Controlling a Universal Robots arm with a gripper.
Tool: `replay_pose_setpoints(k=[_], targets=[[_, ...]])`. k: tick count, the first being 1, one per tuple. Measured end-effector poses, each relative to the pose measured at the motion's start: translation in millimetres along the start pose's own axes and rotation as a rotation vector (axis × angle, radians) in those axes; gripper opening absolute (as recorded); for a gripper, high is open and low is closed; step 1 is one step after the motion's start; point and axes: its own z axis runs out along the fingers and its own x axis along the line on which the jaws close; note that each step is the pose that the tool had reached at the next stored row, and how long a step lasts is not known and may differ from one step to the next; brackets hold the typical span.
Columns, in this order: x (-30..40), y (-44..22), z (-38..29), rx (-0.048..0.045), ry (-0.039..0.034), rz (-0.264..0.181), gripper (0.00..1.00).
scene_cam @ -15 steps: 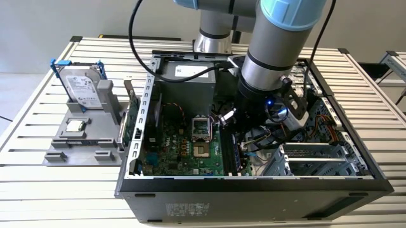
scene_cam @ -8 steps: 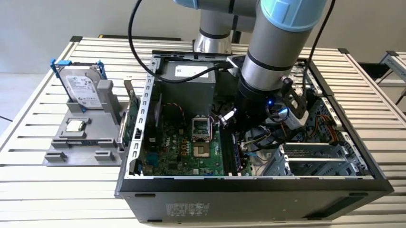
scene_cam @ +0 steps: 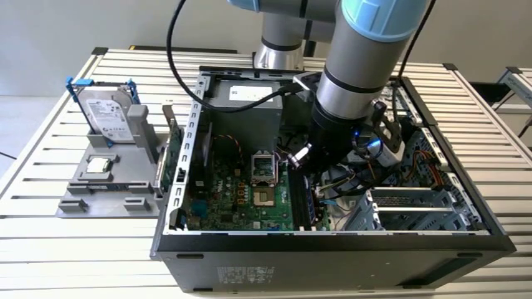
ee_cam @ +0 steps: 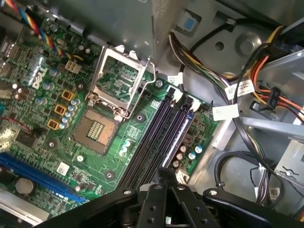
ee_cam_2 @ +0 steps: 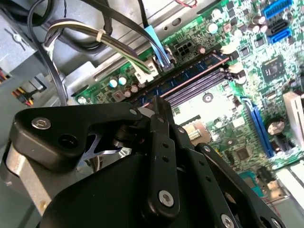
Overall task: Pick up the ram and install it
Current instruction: 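Press down the ram until it locks into place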
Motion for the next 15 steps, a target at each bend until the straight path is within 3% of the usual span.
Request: replay_pose_setpoints(k=[15], targets=[[-0.2, 0.6, 0.5, 0.0043, 0.0008, -0.191, 0.0]])
